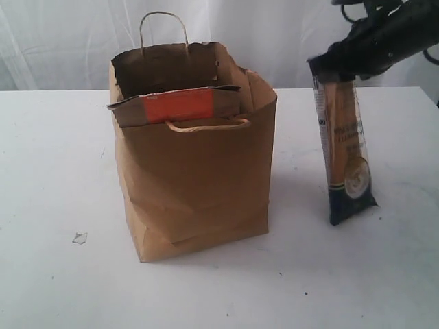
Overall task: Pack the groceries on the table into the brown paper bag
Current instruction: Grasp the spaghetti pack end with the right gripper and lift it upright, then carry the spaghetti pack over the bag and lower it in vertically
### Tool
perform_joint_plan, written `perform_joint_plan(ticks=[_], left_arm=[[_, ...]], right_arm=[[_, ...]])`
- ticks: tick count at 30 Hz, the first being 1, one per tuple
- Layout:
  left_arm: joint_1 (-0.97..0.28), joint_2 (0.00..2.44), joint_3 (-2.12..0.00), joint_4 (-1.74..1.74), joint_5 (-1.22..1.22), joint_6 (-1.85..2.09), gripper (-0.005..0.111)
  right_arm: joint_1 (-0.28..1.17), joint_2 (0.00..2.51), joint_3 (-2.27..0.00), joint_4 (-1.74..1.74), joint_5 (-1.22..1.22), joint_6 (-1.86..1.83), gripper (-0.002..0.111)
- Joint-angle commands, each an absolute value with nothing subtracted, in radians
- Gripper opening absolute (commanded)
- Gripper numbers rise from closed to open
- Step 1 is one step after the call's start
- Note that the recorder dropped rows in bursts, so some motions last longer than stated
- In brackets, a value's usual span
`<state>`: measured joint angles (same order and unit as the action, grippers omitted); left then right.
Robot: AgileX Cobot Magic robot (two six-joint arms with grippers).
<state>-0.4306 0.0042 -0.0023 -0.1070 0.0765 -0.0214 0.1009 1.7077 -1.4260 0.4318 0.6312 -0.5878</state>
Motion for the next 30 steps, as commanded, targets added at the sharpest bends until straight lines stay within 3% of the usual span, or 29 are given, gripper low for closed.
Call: perform_joint_plan(ticks=[1,19,30], left_arm=[[-0.428,0.000,0.000,-0.110,0.076,-0.023,0.000],[-0.428,0.000,0.000,-0.110,0.076,-0.023,0.000],[-0.428,0.000,0.000,-0.110,0.076,-0.023,0.000]], right_arm=[[0.096,1.545,-1.404,0.456,0.596,-0.578,0.000],[0.098,1.247,-1.372,0.560,0.623,-0.553,0.000],[0.098,1.189,-1.402,1.044,0.661,-1.009,0.000]])
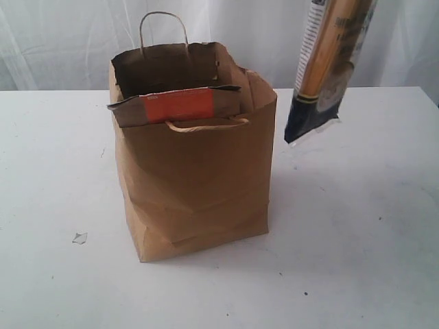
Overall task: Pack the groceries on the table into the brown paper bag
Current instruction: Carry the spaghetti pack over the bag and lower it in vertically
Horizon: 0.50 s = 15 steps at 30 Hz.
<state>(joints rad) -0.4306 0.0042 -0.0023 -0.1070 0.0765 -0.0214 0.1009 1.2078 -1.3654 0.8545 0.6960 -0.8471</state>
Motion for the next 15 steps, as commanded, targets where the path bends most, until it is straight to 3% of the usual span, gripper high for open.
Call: perform_joint_plan(ticks=[1,15], left_arm=[[-0.428,0.000,0.000,-0.110,0.076,-0.023,0.000],[-0.428,0.000,0.000,-0.110,0.076,-0.023,0.000]], right_arm=[[0.098,1.189,-1.409,1.078,0.664,-1.042,0.000],[0.149,1.189,-1.551,1.123,0.680,-1.125,0.000]])
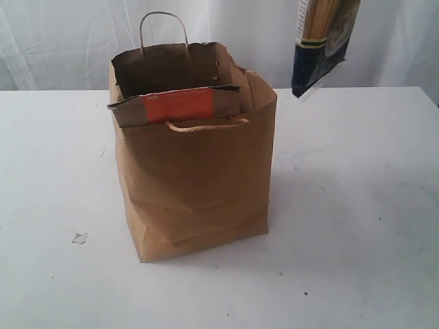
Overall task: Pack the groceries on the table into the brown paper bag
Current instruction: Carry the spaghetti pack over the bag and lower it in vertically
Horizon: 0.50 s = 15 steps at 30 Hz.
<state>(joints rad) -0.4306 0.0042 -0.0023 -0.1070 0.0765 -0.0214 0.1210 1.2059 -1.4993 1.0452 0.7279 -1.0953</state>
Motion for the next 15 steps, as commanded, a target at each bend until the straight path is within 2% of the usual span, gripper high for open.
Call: perform_joint_plan(ticks=[1,15], left_arm=[[-0.428,0.000,0.000,-0.110,0.076,-0.023,0.000],[-0.428,0.000,0.000,-0.110,0.076,-0.023,0.000]], right_arm=[[0.156,1.189,-1.563,1.130,0.680,-1.131,0.000],[0.268,1.251,-1.657,1.248,0.690,-1.219,0.000]])
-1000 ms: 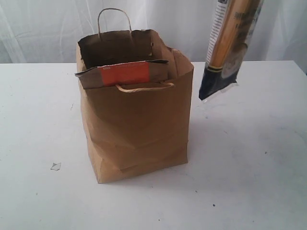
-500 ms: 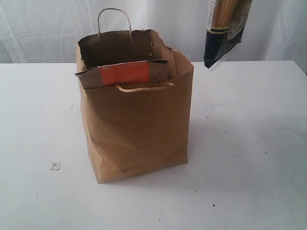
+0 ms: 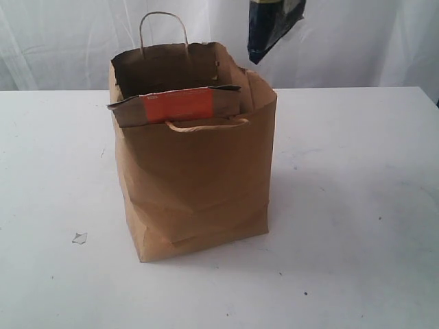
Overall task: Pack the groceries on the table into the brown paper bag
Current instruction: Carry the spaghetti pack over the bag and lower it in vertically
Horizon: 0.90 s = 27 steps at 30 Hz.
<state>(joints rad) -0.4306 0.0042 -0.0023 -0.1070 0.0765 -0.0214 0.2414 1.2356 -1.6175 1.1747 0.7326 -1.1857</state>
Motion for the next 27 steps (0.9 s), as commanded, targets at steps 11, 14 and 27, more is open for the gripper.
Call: perform_joint_plan(ticks=[11,14,27], left_arm=[[-0.428,0.000,0.000,-0.110,0.076,-0.023,0.000],[-0.428,0.000,0.000,-0.110,0.076,-0.023,0.000],[-0.428,0.000,0.000,-0.110,0.076,-0.023,0.000]], right_arm=[[0.322,1.352,-1.685,1.354,0.715,-1.319,0.000],[0.330,1.382,-1.687,1.399,0.749,-1.374,0.000],[0.353,1.493,-1.687,1.423,0.858,-1.439,0.000]])
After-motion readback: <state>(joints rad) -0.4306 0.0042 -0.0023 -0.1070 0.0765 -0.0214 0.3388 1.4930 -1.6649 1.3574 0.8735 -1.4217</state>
